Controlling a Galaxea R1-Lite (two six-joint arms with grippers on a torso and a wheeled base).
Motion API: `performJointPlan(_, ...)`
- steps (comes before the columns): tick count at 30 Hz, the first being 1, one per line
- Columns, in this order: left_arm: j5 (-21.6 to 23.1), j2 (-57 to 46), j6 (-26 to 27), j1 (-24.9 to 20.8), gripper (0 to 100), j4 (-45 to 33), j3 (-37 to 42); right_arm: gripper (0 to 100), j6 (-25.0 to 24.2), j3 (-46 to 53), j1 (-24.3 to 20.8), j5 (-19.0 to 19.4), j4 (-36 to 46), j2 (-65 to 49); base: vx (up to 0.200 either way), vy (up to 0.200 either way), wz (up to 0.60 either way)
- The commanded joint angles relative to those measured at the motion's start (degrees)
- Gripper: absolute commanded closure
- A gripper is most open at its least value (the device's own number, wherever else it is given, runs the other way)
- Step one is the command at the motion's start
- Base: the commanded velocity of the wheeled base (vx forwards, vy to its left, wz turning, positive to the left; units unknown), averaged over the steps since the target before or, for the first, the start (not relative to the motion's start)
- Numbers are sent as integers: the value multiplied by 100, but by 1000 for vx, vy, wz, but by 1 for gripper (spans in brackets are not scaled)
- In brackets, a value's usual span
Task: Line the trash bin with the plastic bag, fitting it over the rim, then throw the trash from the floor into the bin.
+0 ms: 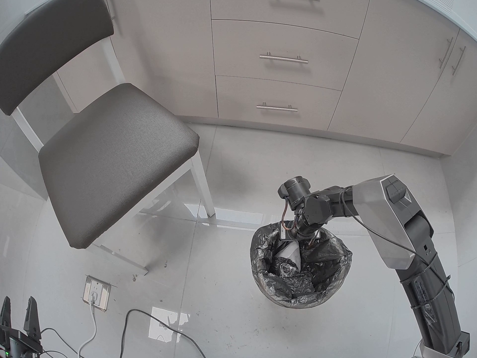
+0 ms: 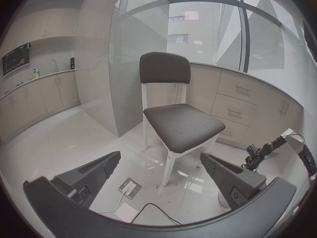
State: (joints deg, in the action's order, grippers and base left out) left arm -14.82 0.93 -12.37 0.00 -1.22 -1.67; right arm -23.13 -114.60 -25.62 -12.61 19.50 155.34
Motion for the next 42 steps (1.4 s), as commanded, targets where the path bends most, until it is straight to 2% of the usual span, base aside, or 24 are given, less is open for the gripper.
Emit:
performJointPlan(1, -3, -84, -2, 0, 0, -1, 0, 100, -60, 1, -22, -119, -201, 13, 0, 0, 0)
performJointPlan(5, -3, -84, -2, 0, 0, -1, 0, 100, -69, 1, -13, -181, -492, 22, 0, 0, 0)
performJointPlan(25, -3, -84, -2, 0, 0, -1, 0, 100, 10, 1, -171, -111, -456, -426, 0, 0, 0)
performJointPlan(30, -3, -84, -2, 0, 0, -1, 0, 100, 27, 1, -224, 92, -439, -329, 0, 0, 0)
performJointPlan(42, -3, -84, -2, 0, 0, -1, 0, 100, 27, 298, -224, 127, -439, -189, 0, 0, 0)
